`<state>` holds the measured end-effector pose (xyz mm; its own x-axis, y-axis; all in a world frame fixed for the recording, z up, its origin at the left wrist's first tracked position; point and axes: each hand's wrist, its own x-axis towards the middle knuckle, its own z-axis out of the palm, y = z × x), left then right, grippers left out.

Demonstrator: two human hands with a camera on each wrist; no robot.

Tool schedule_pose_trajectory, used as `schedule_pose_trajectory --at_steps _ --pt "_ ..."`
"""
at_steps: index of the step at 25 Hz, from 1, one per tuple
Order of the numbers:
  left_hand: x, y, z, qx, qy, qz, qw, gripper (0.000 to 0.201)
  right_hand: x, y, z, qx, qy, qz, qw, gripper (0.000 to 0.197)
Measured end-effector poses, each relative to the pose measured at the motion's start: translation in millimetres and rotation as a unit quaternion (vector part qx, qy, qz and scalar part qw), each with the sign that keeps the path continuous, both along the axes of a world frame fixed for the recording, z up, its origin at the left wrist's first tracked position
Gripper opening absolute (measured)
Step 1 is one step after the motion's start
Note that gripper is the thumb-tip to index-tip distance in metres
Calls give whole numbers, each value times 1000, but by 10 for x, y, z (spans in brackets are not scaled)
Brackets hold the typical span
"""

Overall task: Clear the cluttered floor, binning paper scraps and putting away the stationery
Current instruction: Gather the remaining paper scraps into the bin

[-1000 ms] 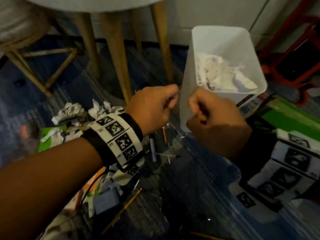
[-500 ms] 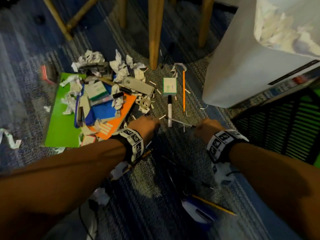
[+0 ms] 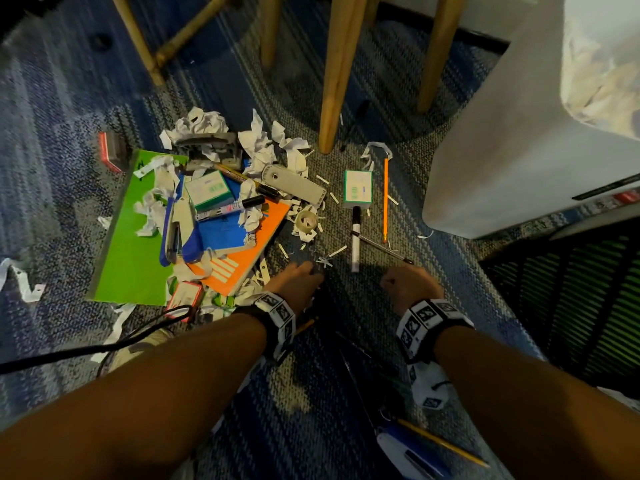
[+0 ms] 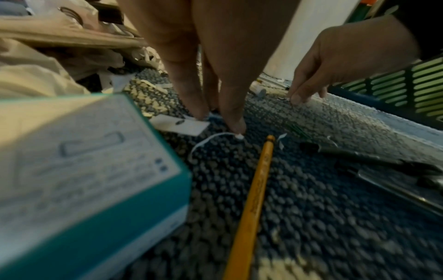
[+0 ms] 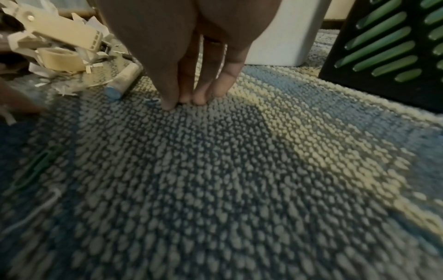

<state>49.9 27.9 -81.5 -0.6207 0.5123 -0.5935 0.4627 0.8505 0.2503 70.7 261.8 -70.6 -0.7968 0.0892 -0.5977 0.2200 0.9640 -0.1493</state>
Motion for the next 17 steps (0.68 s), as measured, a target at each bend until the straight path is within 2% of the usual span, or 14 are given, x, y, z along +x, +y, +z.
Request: schedule_pose_trajectory --at_steps 3,6,9,13,15,17 --pt "17 16 23 6 -15 -36 999 31 -49 -78 7 -7 3 3 1000 20" --pt "-23 -11 60 7 -26 -51 998 30 -90 -267 61 -85 -10 10 996 26" --pt "-87 -21 84 28 -37 -17 999 29 -146 -494 135 -138 28 32 990 16" --pt "-202 -140 81 98 9 147 984 24 -370 -777 55 -133 64 59 987 19" --pt "-297 -196 67 136 41 262 955 20 -474 -905 -40 -141 110 27 983 29" --pt "-412 -182 47 188 44 369 909 23 -569 -1025 -106 -189 182 -31 965 42"
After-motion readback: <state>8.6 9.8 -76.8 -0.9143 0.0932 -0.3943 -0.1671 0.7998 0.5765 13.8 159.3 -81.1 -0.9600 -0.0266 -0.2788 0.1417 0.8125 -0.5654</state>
